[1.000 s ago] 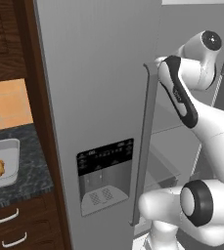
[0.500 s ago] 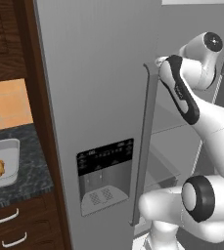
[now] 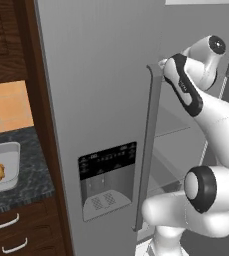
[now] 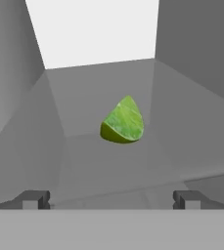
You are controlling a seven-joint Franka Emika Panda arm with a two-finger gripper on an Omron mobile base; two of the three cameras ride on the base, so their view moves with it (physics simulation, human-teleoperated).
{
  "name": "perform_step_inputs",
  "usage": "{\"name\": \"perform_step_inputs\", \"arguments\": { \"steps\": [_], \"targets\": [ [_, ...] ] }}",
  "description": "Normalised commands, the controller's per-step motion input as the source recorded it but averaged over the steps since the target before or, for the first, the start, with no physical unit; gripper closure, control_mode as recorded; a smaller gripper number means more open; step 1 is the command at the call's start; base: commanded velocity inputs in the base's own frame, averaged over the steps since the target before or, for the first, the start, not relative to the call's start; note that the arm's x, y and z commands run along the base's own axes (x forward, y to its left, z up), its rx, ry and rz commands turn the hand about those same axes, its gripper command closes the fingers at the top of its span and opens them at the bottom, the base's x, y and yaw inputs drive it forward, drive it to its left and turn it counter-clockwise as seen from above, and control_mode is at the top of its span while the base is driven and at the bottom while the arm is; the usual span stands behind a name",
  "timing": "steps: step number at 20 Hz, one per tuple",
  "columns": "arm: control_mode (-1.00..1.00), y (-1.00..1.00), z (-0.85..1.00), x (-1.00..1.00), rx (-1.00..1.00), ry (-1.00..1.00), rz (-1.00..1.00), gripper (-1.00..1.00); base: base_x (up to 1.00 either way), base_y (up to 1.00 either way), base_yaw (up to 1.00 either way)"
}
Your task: Place one lemon wedge and one chicken drumstick in each tupperware on the nearby counter, to pack two identical lunches.
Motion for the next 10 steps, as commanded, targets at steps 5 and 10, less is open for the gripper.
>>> {"name": "perform_step_inputs", "arguments": {
  "steps": [5,10],
  "targets": [
    [-1.00,0.04,0.00,0.22,0.00,0.14,0.03,-1.00,0.00,0.00,0.00],
    [-1.00,0.04,-0.01,0.43,0.00,0.06,0.04,-1.00,0.00,0.00,0.00]
  ]
}}
